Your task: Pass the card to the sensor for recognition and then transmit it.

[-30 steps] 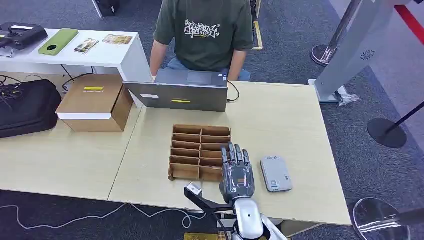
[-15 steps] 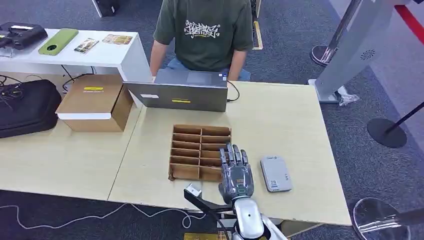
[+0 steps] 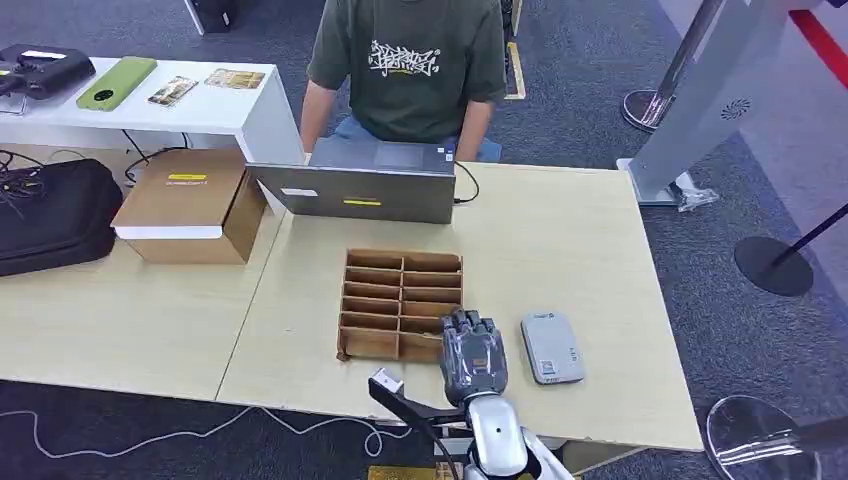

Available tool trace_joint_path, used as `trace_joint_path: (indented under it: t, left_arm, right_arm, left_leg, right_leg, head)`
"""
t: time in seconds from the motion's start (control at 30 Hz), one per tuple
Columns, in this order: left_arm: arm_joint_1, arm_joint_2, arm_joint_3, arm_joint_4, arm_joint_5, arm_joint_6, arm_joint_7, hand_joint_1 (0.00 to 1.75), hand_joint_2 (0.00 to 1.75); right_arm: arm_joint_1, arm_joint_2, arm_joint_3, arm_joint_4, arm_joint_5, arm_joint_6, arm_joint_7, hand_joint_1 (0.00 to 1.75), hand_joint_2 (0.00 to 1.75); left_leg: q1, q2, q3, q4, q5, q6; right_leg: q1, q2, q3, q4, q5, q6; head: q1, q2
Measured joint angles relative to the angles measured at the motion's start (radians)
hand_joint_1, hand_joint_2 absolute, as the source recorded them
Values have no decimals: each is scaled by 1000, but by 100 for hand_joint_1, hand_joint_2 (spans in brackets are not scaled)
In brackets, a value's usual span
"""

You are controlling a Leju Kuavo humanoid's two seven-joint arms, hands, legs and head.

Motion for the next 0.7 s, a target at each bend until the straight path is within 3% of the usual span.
trace_joint_path:
  t: [0.7]
  left_arm:
    - [-1,0,0,0,0,3,0,0,0]
  right_arm:
    - [8,0,-23,0,-1,1,2,175,175]
  left_leg:
    - [0,0,0,0,0,0]
  right_leg:
    - [0,0,0,0,0,0]
  head:
    - [0,0]
